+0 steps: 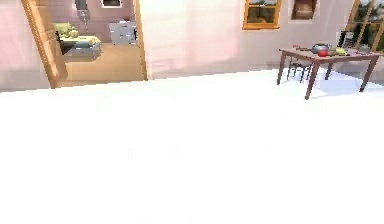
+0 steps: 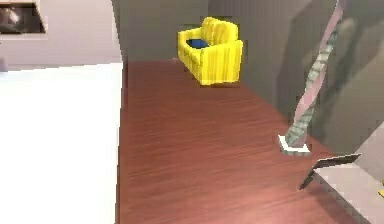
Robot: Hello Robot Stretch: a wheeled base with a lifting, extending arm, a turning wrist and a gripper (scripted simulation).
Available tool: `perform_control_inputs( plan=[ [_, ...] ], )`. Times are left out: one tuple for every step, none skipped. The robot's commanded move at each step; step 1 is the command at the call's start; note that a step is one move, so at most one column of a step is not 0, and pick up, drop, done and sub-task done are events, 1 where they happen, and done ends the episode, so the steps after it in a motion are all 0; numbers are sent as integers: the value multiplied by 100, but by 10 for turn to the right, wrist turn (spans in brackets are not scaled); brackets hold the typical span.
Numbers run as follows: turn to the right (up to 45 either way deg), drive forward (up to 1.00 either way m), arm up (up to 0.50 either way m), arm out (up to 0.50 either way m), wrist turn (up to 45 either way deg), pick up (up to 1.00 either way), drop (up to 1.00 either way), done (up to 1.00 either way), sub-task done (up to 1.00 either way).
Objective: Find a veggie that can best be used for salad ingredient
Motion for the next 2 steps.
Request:
perform_control_inputs(
  plan=[
    [390,0,0,0,0,0,0,0,0],
    [0,100,0,0,0,0,0,0,0]
  ],
)
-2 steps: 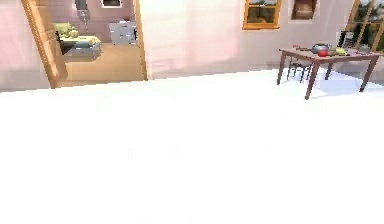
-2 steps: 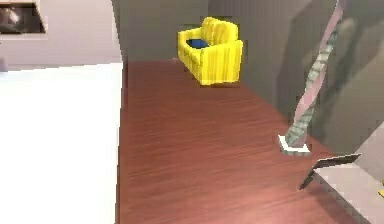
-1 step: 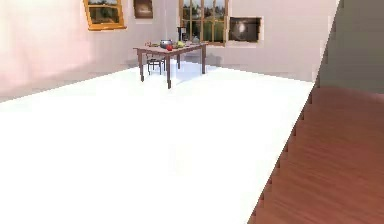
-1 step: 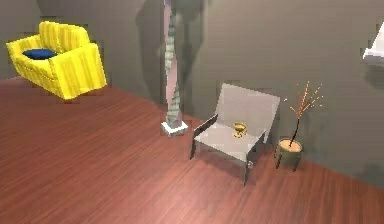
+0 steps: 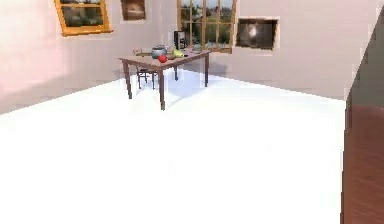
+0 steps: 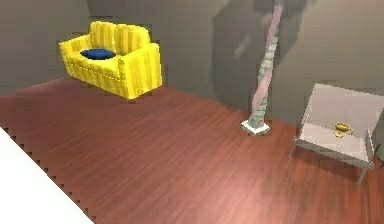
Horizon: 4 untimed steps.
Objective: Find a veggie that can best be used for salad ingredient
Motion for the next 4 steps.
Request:
perform_control_inputs(
  plan=[
    [0,100,0,0,0,0,0,0,0],
    [0,100,0,0,0,0,0,0,0],
    [60,0,0,0,0,0,0,0,0],
    [0,45,0,0,0,0,0,0,0]
  ],
)
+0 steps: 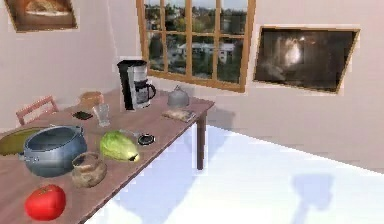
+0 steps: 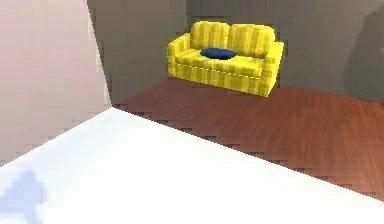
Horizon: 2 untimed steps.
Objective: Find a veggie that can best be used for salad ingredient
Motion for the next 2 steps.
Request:
perform_control_inputs(
  plan=[
    [-210,0,0,0,0,0,0,0,0],
    [0,0,0,0,0,0,0,100,0]
  ],
)
